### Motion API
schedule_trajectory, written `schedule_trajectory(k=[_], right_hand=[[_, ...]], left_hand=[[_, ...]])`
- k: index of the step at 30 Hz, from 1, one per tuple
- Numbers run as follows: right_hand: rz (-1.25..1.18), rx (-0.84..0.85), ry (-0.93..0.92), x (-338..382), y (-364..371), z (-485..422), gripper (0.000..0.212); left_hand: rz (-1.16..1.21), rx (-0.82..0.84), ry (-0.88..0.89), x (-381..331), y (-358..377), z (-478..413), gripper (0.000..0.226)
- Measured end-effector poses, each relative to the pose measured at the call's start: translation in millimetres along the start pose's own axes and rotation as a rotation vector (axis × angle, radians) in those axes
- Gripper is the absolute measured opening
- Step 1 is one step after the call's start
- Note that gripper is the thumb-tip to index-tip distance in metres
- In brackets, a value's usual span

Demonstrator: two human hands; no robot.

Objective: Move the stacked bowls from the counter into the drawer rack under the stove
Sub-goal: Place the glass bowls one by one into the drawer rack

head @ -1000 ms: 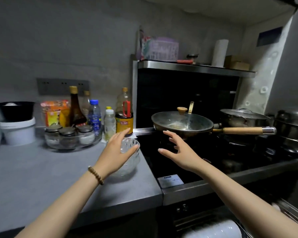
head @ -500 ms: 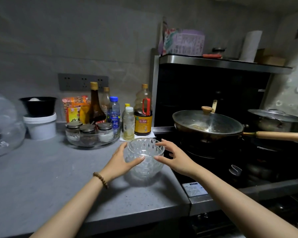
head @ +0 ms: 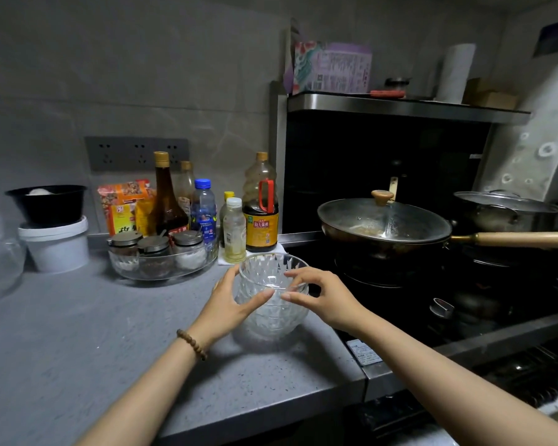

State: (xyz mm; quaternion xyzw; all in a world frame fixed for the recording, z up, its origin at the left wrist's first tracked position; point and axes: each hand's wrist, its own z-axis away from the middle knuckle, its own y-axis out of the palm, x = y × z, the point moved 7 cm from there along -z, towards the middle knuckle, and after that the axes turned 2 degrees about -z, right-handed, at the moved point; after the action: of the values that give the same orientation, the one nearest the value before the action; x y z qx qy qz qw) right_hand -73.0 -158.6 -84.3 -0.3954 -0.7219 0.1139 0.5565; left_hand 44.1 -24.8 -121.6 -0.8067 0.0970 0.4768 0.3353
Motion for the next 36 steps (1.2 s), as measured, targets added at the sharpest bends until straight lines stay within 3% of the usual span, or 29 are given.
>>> schedule_trajectory(k=[3, 6, 11, 15, 18, 25, 28, 36], right_hand=[[-0.055, -0.041, -0.039, 14, -11, 2, 0.016], [-0.196, -0.059, -0.039, 24, -28, 6, 0.009], [-0.443, -0.050, -0.001, 35, -64, 25, 0.025], [-0.446, -0.051, 0.067, 26, -91, 46, 0.041], [-0.463, -0.036, 0.104, 13, -116, 65, 0.041], [-0.363, -0.017, 0.117, -26, -175, 113, 0.033], [-0.380, -0.019, 0.140, -54, -197, 136, 0.032], [-0.399, 0.025, 0.335, -141, -228, 203, 0.029]], left_hand=[[0.073, -0.028, 0.076, -24, -3, -1, 0.081], [0.154, -0.054, 0.109, -46, -2, 0, 0.103], [0.357, -0.026, 0.208, -94, 19, 9, 0.081], [0.500, 0.025, 0.238, -128, 50, 13, 0.081], [0.542, 0.039, 0.245, -143, 79, 11, 0.084], [0.603, 0.258, 0.069, -161, 175, 15, 0.079], [0.617, 0.377, -0.048, -162, 227, 18, 0.088], [0.620, 0.667, -0.277, -138, 357, 42, 0.096]])
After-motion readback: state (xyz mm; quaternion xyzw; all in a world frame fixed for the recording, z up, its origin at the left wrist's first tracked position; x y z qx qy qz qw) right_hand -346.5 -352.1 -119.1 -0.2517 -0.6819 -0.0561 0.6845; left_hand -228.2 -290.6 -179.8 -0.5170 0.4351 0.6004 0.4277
